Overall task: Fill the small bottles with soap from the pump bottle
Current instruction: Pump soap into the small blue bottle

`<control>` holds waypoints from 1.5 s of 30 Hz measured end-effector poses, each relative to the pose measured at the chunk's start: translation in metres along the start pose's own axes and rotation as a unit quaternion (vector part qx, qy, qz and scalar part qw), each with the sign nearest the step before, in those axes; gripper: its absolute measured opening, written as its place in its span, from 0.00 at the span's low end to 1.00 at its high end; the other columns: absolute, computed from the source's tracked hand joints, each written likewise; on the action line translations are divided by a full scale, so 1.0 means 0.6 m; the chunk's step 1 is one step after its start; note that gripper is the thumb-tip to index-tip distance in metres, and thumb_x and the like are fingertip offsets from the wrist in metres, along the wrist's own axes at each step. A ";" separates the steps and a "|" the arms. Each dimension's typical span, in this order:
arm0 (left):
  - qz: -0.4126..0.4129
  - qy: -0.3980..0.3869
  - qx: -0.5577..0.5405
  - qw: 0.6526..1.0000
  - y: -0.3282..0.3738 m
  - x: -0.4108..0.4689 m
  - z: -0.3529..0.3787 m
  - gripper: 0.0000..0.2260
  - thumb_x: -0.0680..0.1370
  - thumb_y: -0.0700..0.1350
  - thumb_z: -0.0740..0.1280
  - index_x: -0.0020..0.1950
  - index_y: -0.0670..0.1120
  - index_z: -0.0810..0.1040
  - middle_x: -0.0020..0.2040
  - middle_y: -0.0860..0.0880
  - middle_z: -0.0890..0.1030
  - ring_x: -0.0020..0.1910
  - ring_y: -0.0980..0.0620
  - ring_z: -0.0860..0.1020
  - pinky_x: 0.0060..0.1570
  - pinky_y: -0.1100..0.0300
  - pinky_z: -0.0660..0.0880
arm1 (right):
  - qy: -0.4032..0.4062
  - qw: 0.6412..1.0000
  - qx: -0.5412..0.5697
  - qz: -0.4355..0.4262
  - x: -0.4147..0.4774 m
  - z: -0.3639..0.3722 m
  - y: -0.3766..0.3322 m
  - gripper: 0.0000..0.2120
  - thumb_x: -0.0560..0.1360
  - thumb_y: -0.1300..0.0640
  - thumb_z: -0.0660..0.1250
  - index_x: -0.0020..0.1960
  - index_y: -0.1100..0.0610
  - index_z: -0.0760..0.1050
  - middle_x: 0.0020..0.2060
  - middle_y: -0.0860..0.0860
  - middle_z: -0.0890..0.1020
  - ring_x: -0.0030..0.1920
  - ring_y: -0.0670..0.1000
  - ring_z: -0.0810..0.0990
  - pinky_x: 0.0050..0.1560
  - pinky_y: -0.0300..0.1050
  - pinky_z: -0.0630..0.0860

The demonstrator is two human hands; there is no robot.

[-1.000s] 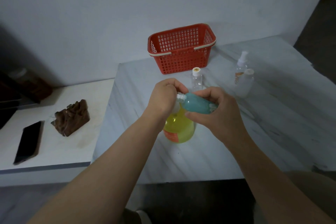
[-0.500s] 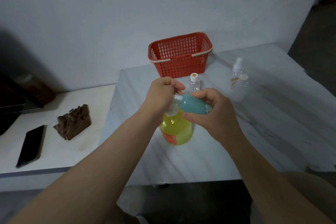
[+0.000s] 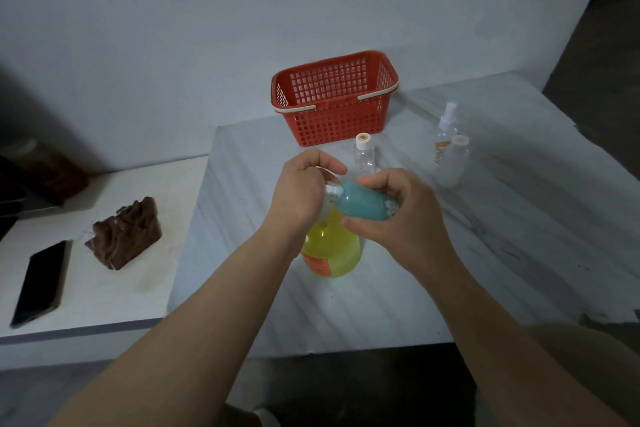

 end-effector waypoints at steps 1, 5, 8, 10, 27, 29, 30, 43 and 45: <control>0.001 0.002 0.001 1.000 0.001 0.000 0.000 0.18 0.70 0.30 0.50 0.39 0.43 0.77 0.31 0.46 0.75 0.29 0.50 0.71 0.27 0.62 0.66 | 0.000 1.000 0.001 0.000 0.000 0.000 0.000 0.21 0.58 0.61 0.81 0.41 0.43 0.76 0.41 0.44 0.80 0.41 0.41 0.79 0.38 0.30 0.74; 0.012 0.011 -0.005 1.000 0.004 -0.002 0.000 0.17 0.71 0.30 0.50 0.38 0.43 0.77 0.32 0.47 0.75 0.30 0.51 0.71 0.28 0.62 0.66 | 0.003 1.000 -0.005 -0.004 -0.001 -0.001 -0.004 0.21 0.58 0.61 0.80 0.41 0.42 0.75 0.41 0.44 0.80 0.40 0.39 0.78 0.37 0.28 0.72; 0.013 0.027 -0.017 0.999 0.008 -0.005 -0.004 0.17 0.71 0.31 0.51 0.37 0.43 0.77 0.33 0.47 0.75 0.31 0.52 0.71 0.29 0.61 0.66 | 0.006 1.000 -0.009 -0.011 0.002 -0.003 -0.010 0.21 0.58 0.61 0.80 0.41 0.43 0.75 0.42 0.47 0.81 0.40 0.41 0.79 0.37 0.29 0.73; -0.001 0.023 -0.025 0.999 0.011 -0.005 -0.004 0.17 0.72 0.31 0.51 0.35 0.44 0.77 0.33 0.47 0.75 0.32 0.51 0.71 0.28 0.61 0.66 | 0.006 1.000 -0.003 -0.016 0.003 -0.005 -0.014 0.20 0.58 0.61 0.80 0.41 0.43 0.75 0.42 0.48 0.82 0.40 0.42 0.79 0.38 0.31 0.74; 0.034 0.014 0.021 0.999 0.022 -0.004 -0.006 0.17 0.68 0.29 0.51 0.33 0.44 0.75 0.28 0.48 0.70 0.27 0.53 0.67 0.27 0.63 0.62 | 0.006 1.000 0.004 -0.008 0.001 -0.001 -0.009 0.21 0.58 0.62 0.80 0.41 0.43 0.75 0.42 0.45 0.81 0.41 0.42 0.79 0.38 0.30 0.73; 0.031 0.009 0.018 0.999 0.016 -0.003 -0.002 0.17 0.68 0.29 0.50 0.34 0.44 0.75 0.28 0.48 0.70 0.26 0.53 0.67 0.26 0.63 0.62 | 0.009 1.000 0.000 -0.007 0.000 -0.002 -0.005 0.21 0.58 0.62 0.80 0.41 0.43 0.75 0.41 0.43 0.80 0.41 0.40 0.79 0.38 0.28 0.72; 0.032 0.010 0.016 0.999 0.013 -0.002 -0.001 0.17 0.68 0.29 0.50 0.34 0.44 0.75 0.28 0.48 0.70 0.25 0.53 0.67 0.26 0.64 0.63 | 0.008 1.000 -0.002 -0.007 0.000 0.000 -0.003 0.21 0.58 0.62 0.80 0.41 0.43 0.75 0.41 0.42 0.79 0.41 0.40 0.78 0.37 0.28 0.72; 0.017 0.007 0.000 1.000 0.015 -0.002 -0.002 0.17 0.70 0.30 0.51 0.34 0.44 0.76 0.33 0.46 0.75 0.30 0.51 0.70 0.27 0.61 0.65 | 0.005 1.000 -0.001 -0.011 0.004 -0.002 -0.012 0.21 0.58 0.61 0.80 0.41 0.43 0.75 0.42 0.47 0.81 0.41 0.42 0.79 0.38 0.30 0.74; 0.009 0.009 -0.002 1.000 0.016 -0.003 -0.006 0.16 0.71 0.30 0.52 0.33 0.44 0.76 0.33 0.45 0.76 0.31 0.50 0.71 0.29 0.61 0.66 | 0.003 1.000 -0.004 -0.016 0.005 -0.002 -0.016 0.21 0.58 0.61 0.80 0.41 0.43 0.75 0.43 0.48 0.81 0.40 0.43 0.79 0.37 0.30 0.73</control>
Point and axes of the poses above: each hand's wrist, its own x-axis towards the middle knuckle, its own z-axis out of the palm, y = z × x, the point moved 9 cm from there along x, towards the middle knuckle
